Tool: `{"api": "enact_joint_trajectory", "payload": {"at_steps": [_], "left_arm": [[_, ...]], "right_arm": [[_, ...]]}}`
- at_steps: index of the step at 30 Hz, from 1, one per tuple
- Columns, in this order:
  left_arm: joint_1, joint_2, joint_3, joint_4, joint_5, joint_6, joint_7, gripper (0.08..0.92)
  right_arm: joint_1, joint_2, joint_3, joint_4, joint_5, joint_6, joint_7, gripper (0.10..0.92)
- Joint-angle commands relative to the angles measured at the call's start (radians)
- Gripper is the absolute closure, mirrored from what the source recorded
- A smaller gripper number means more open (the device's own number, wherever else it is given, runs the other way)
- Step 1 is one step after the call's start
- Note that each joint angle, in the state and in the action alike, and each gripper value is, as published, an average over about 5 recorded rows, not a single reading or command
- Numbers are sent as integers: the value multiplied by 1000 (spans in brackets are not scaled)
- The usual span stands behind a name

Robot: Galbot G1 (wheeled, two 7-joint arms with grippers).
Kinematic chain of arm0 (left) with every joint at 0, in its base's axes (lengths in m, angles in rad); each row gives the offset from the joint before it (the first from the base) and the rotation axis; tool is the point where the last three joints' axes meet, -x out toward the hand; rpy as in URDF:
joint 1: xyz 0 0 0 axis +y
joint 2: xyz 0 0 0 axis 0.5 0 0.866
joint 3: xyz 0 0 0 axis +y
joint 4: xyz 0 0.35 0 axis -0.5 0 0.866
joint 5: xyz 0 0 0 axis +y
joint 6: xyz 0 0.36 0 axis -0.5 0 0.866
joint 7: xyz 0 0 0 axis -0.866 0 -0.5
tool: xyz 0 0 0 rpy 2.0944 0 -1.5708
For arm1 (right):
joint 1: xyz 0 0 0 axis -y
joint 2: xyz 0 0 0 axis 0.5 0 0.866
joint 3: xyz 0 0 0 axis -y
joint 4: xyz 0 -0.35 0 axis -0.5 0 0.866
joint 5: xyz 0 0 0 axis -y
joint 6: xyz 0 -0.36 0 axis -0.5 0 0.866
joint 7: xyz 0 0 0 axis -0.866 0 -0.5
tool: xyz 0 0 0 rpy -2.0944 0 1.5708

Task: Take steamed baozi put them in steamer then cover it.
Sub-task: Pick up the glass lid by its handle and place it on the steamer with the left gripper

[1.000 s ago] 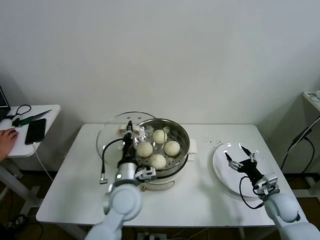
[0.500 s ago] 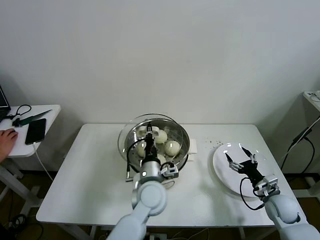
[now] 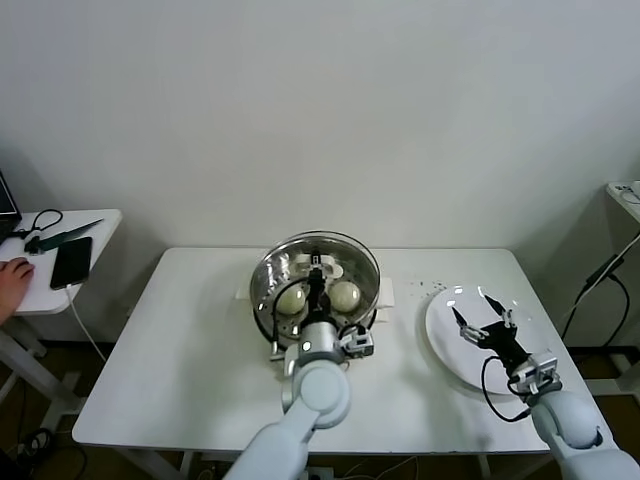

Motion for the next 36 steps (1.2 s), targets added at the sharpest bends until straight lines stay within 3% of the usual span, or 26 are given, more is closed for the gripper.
{"api": "enact_joint_trajectory", "payload": {"at_steps": [1,36], "left_arm": [[-15,1,8,28,34,17,56,854],[-20,12,7,45,18,12,70,854]], "right_arm": [[-3,1,4,-1,-2,2,-2,203],[-4,3,11,-13,-25,12,-15,203]]}}
